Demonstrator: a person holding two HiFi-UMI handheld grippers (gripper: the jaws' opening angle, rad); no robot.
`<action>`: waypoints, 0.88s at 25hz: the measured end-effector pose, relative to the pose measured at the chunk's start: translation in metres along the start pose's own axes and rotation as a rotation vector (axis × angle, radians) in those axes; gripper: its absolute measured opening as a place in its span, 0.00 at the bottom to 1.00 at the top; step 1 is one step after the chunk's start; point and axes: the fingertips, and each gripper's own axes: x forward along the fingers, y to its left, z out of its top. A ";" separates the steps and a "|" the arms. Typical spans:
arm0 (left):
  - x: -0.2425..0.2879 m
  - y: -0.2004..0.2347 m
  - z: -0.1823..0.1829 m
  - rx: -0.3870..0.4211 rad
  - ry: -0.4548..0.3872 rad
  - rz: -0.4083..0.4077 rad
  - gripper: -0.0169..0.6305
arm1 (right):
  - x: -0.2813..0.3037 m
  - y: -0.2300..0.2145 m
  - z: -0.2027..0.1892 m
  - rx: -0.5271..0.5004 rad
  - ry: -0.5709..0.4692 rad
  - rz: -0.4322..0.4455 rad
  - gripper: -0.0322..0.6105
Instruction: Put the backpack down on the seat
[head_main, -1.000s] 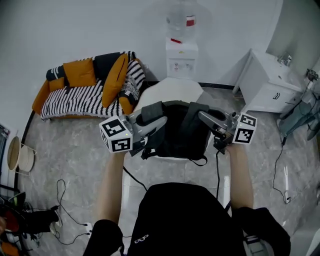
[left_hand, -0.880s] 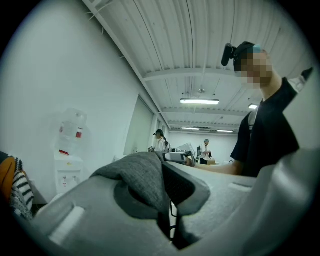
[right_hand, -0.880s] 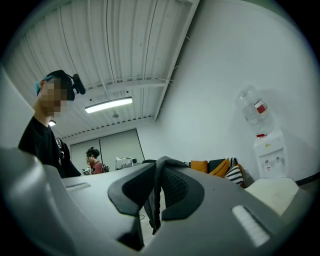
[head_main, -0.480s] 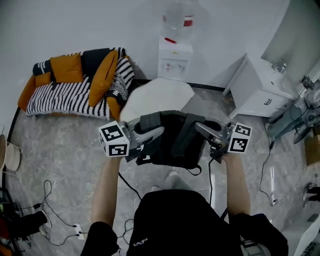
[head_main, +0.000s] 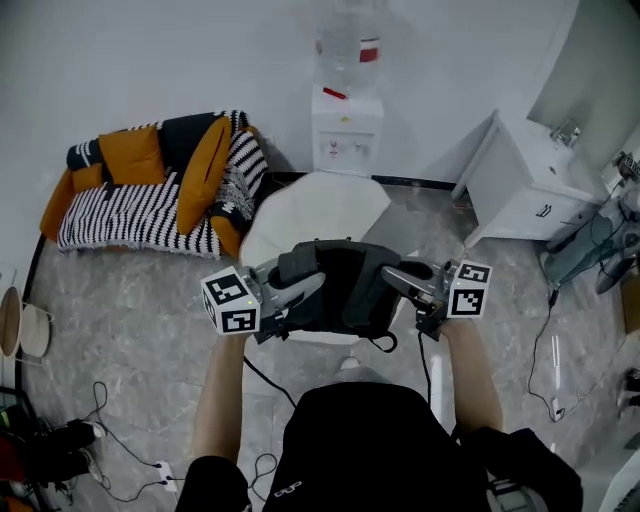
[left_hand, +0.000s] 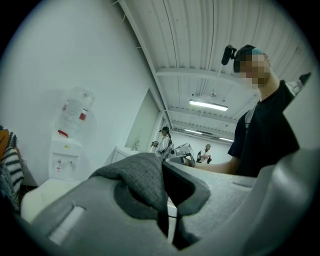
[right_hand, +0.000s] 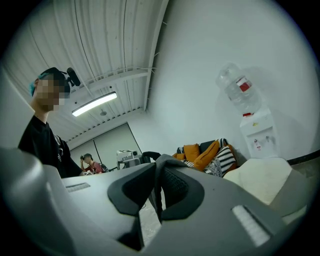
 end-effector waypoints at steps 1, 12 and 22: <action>0.005 0.007 0.004 -0.003 0.003 0.006 0.07 | -0.001 -0.008 0.004 0.006 0.007 0.004 0.11; 0.026 0.053 -0.017 -0.138 0.011 0.107 0.07 | 0.005 -0.070 -0.002 0.087 0.073 0.051 0.11; 0.031 0.097 -0.070 -0.288 0.068 0.111 0.07 | 0.016 -0.125 -0.059 0.219 0.096 0.038 0.11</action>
